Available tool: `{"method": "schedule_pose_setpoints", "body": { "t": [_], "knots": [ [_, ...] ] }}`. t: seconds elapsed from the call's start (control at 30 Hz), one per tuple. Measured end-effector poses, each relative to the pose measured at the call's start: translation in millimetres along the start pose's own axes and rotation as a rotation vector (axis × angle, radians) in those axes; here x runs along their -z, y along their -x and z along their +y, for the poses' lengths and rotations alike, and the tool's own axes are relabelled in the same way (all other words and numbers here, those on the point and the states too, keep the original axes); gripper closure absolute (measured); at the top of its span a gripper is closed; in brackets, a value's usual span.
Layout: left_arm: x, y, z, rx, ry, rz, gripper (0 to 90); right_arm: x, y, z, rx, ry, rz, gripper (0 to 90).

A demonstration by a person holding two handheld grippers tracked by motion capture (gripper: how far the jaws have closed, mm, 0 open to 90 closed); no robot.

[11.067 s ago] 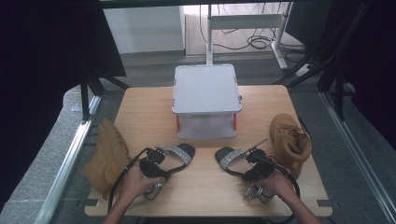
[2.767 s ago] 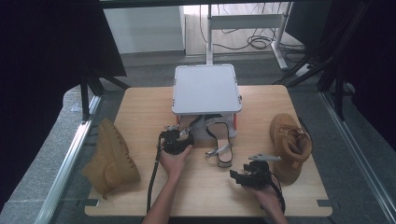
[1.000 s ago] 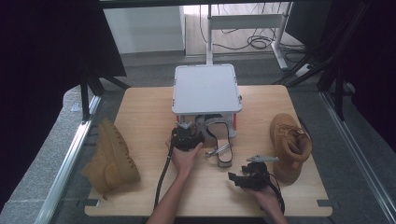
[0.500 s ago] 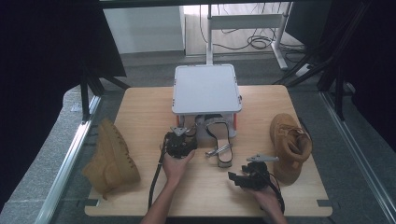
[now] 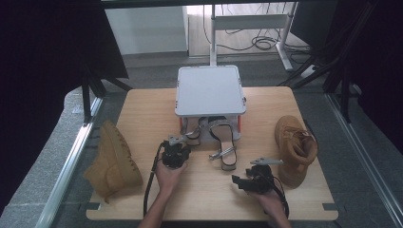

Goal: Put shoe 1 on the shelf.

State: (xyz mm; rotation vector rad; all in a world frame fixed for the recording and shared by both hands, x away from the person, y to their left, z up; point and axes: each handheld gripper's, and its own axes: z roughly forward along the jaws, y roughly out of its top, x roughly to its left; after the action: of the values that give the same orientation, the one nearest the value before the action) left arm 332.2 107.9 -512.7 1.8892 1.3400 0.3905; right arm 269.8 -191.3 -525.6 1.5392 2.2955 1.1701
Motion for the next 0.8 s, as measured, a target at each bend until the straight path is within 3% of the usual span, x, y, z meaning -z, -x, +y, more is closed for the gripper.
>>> {"method": "schedule_pose_setpoints", "body": {
  "t": [0.37, 0.53, 0.8],
  "knots": [
    [-17.6, 12.2, 17.2, -0.057, -0.010, -0.018, 88.1, 0.3, -0.8, 0.0, 0.000, 0.003, 0.004, 30.0],
    [-26.5, 8.8, 24.0, -0.060, -0.023, -0.008, 88.5, -0.7, -1.3, -0.5, 0.003, -0.002, 0.005, 30.0],
    [-34.6, 8.0, 28.7, -0.053, -0.036, -0.034, 89.5, 0.2, -0.1, -0.3, 0.000, 0.002, 0.006, 30.0]
  ]
}}
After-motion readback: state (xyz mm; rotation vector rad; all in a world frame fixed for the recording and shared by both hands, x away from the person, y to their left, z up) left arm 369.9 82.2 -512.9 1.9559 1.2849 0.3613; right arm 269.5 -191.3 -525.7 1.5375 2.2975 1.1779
